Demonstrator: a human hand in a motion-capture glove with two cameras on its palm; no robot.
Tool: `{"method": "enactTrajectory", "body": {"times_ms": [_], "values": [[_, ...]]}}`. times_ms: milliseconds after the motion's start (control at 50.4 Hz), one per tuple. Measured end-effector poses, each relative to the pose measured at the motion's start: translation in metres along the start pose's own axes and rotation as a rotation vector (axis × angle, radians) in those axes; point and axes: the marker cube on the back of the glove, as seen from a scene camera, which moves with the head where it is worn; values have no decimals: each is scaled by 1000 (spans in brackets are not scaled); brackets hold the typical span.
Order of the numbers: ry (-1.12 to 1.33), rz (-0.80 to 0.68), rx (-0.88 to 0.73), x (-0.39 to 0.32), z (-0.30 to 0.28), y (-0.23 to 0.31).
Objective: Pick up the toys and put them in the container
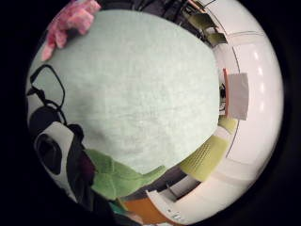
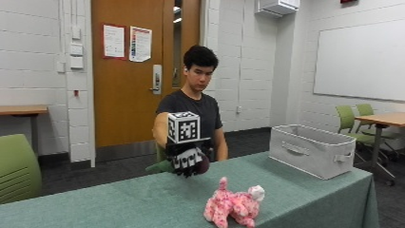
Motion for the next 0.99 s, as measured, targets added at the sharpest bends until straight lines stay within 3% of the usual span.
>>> {"method": "enactTrajectory", "body": {"times_ms": [199, 576, 775, 914, 993], "values": [[-11, -75, 121, -67, -98, -8], [-84, -378, 351, -280, -254, 3], [-83, -644, 410, -425, -285, 32], [-48, -760, 411, -507, -281, 43], [-164, -761, 353, -568, -279, 62]]}}
